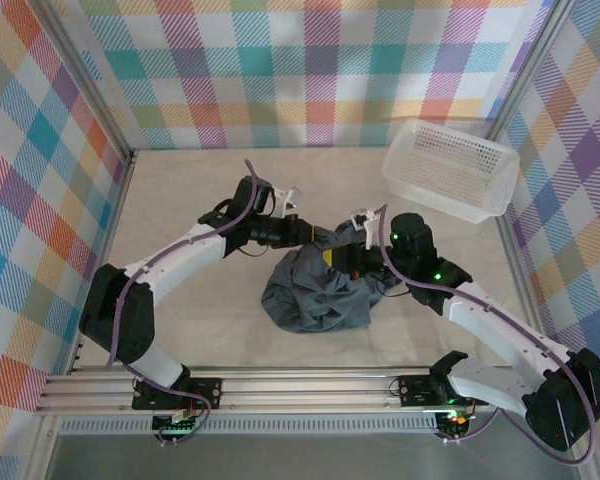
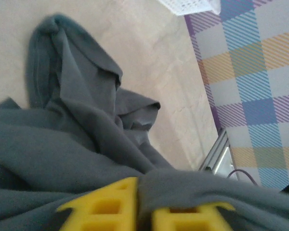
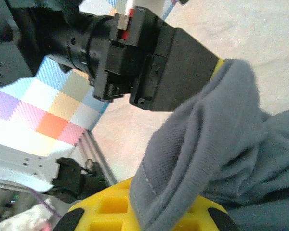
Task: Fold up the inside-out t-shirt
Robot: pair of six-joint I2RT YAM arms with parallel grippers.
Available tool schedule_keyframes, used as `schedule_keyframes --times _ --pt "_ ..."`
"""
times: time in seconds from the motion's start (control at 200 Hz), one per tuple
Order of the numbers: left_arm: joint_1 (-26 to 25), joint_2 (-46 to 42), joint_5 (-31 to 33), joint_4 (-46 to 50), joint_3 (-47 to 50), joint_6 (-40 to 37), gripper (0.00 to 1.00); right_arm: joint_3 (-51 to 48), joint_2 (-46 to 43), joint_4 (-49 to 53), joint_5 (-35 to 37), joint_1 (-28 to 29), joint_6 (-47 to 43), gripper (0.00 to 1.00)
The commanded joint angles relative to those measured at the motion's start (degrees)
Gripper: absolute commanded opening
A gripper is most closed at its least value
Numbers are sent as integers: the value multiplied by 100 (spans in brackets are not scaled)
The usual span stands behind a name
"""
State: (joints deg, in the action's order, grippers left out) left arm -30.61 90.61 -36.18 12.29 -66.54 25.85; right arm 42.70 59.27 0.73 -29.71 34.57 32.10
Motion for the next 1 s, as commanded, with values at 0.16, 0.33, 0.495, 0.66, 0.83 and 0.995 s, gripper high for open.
schedule_keyframes --times 0.16,0.33,0.495,0.66,0.83,0.995 --pt "172 -1278 254 -26 550 -800 53 49 158 -252 -264 -255 455 2" --pt "-56 -1681 -309 618 366 -1450 61 281 393 257 -615 -257 -331 5" --pt "-498 -1149 -143 1337 -381 -2141 64 614 626 637 -1231 -257 -675 6" --pt "-865 -601 -503 1286 -818 -2420 65 822 740 784 -1560 -253 -794 5" --pt "-964 -330 -388 865 -888 -1849 55 925 789 928 -1593 -251 -921 7" --pt "-955 -286 -262 437 -849 -886 2 826 674 1066 -989 -253 -1099 9"
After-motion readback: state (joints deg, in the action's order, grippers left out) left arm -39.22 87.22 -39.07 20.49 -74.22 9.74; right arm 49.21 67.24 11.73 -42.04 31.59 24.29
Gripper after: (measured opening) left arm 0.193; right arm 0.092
